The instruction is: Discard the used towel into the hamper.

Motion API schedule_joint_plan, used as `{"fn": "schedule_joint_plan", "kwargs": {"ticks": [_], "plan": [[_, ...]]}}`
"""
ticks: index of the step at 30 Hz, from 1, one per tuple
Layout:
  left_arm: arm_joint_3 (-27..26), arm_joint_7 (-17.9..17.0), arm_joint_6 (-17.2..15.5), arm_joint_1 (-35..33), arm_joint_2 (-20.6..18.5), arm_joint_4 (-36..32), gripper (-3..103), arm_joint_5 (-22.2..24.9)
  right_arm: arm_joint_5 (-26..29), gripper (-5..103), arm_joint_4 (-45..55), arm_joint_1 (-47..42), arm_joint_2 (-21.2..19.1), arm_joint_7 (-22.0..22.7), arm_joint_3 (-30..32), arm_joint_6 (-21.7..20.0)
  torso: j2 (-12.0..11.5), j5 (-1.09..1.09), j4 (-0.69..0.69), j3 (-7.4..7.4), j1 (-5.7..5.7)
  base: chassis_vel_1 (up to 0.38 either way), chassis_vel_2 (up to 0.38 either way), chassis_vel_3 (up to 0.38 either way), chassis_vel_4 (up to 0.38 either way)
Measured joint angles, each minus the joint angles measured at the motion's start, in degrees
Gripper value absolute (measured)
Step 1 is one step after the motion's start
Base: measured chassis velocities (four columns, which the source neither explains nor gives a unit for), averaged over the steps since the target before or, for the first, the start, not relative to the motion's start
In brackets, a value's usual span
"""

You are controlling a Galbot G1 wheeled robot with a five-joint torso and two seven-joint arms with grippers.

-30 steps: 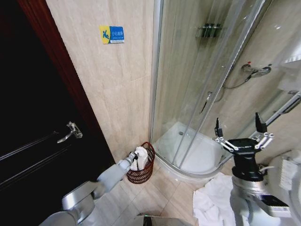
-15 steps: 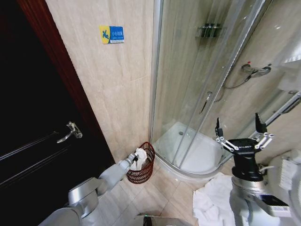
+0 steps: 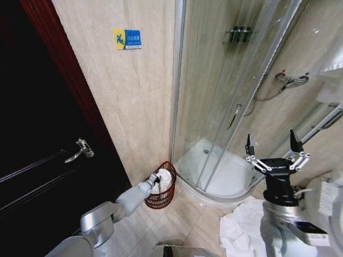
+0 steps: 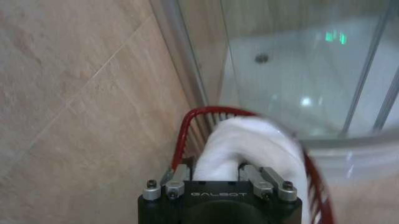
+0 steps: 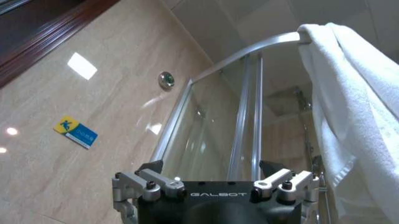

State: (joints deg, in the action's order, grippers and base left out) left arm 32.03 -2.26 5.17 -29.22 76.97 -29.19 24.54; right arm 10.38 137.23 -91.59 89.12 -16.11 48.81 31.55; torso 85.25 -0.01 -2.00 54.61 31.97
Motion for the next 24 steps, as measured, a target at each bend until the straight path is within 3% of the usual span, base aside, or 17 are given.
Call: {"fn": "schedule_joint_plan", "kwargs": {"ticks": [2,6,7,13,14,16,18,21,24], "plan": [[0.1,0.3,-1.7,0.0,-0.9,0.0,52,-6.8,0.0,100,-0.1,-0.1,0.0,0.1,0.1,0.1,0.0,0.02,-0.03,0.0,0.0,0.0,0.0,0.0,0.0],[0.2,0.6,-2.7,0.0,-1.4,-0.5,57,-9.0,0.0,100,-0.2,-0.2,0.0,0.1,0.1,0.1,0.0,0.0,-0.03,0.0,0.0,0.0,0.0,0.0,0.0],[0.1,0.7,-2.9,0.0,-1.4,-0.7,62,-9.3,0.0,100,-0.3,-0.2,0.0,0.1,0.1,0.2,0.0,0.0,-0.02,0.0,0.0,0.0,0.0,0.0,0.0],[-0.2,1.2,-2.6,-0.5,-2.1,-3.1,89,-6.7,-0.1,100,-0.3,-0.3,0.1,0.2,0.1,0.2,0.0,0.0,-0.01,0.0,0.0,0.0,0.0,0.0,0.0],[-0.2,1.2,-2.6,-0.5,-2.1,-3.1,89,-6.7,-0.1,100,-0.3,-0.3,0.1,0.2,0.1,0.2,0.0,0.0,-0.01,0.0,0.0,0.0,0.0,0.0,0.0],[-0.7,2.6,-2.4,-1.5,-3.6,-6.8,98,-4.4,-0.7,100,0.0,-0.4,0.2,1.9,0.1,-0.2,0.0,0.0,-0.01,0.0,0.0,0.0,0.0,0.0,0.0],[-0.9,3.1,-2.9,-2.2,-4.6,-9.5,98,-3.8,-1.3,100,0.3,-0.6,0.3,3.6,0.0,-0.9,0.0,0.0,-0.01,0.0,0.0,0.0,0.0,0.0,0.0],[-2.8,3.5,-7.3,-5.3,-8.9,-19.2,100,-2.9,-2.5,100,1.4,-0.9,0.3,7.3,0.2,-4.0,0.0,0.0,-0.02,0.0,0.0,0.0,0.0,0.0,0.0],[-4.4,3.5,-8.9,-7.2,-11.4,-23.8,100,-2.2,-3.3,100,1.8,-1.2,0.2,9.2,0.3,-5.7,0.0,-0.01,-0.02,0.0,0.0,0.0,0.0,0.0,0.0]]}}
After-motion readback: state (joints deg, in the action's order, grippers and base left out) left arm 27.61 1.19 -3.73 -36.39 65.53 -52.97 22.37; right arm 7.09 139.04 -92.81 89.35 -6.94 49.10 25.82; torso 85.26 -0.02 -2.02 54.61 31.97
